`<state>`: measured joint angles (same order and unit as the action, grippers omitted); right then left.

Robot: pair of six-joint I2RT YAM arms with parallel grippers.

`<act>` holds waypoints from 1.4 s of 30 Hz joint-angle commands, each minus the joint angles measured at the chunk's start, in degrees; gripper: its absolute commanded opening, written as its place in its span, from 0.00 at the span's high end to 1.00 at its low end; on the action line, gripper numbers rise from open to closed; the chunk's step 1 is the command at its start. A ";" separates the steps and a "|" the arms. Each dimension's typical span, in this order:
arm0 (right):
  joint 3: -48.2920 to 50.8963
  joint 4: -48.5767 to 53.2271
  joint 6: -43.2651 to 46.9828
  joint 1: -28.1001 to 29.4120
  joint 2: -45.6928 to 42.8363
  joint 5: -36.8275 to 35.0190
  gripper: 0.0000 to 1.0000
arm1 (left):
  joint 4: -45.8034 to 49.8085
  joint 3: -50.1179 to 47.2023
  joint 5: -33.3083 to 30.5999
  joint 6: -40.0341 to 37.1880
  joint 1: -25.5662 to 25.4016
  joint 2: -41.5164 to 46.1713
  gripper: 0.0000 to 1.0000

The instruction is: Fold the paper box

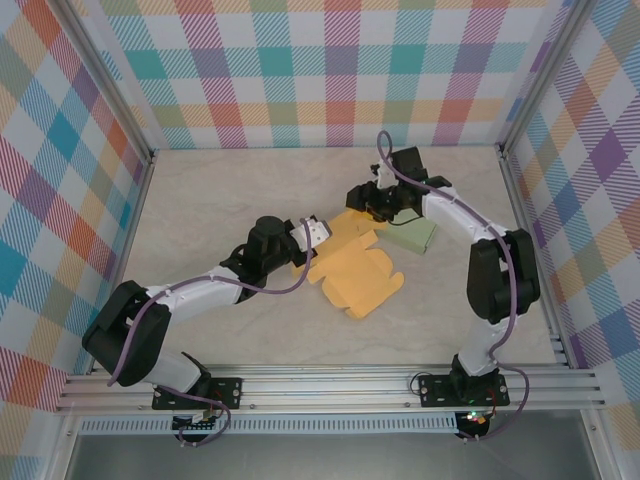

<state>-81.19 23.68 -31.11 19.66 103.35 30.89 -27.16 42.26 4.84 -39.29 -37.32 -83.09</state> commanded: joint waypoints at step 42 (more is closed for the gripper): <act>16.07 -3.86 -12.00 2.30 -18.79 -11.02 0.37 | 2.23 4.00 -0.27 -9.12 -3.11 -2.07 0.98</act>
<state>-65.32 17.06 -45.15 21.56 87.96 24.01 -24.01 44.51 4.19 -47.51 -39.38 -85.47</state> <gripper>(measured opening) 0.624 0.063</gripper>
